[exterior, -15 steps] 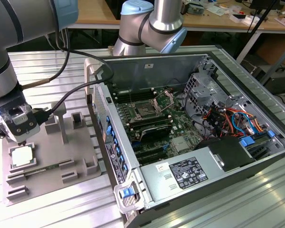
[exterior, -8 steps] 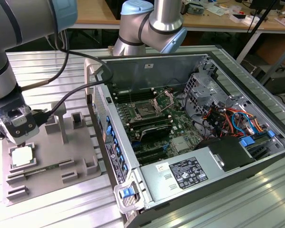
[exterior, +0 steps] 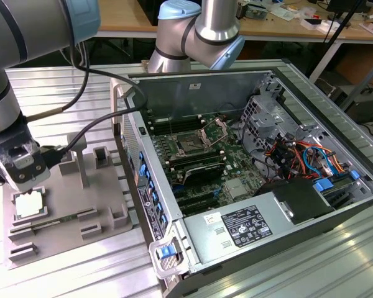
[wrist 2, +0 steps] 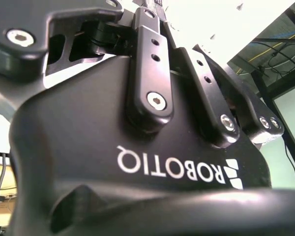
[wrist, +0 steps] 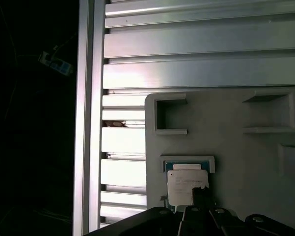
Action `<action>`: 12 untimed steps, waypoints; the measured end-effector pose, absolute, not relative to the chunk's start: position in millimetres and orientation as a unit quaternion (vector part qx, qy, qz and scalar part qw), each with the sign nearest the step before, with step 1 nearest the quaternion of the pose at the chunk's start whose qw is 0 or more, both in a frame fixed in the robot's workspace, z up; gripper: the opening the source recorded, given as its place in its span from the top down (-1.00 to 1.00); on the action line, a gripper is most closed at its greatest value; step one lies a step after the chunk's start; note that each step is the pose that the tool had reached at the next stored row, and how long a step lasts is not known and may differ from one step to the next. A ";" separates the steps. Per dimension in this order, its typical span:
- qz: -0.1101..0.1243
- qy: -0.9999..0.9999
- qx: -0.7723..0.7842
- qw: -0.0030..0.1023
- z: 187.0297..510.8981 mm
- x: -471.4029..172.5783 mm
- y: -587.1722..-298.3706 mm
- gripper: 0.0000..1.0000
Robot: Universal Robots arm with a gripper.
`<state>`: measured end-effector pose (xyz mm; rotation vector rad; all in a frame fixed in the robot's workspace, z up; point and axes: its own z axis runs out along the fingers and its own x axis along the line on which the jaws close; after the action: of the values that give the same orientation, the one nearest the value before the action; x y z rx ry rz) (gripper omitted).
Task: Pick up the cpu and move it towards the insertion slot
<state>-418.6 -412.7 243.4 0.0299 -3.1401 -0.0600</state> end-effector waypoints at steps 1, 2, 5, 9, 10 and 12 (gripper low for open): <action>-0.019 -1.000 0.010 0.000 243.1 -418.7 -413.0 0.79; -0.019 -1.000 0.010 0.000 242.9 -418.9 -413.1 0.79; -0.019 -1.000 0.010 0.000 241.6 -419.7 -413.6 0.79; -0.019 -1.000 0.009 0.000 238.9 -421.6 -414.6 0.79; -0.019 -1.000 0.010 0.000 238.2 -421.8 -414.9 0.79; -0.019 -1.000 0.010 0.001 236.6 -422.0 -415.4 0.79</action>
<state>-422.0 -415.4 236.6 0.0299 -3.1399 -0.0599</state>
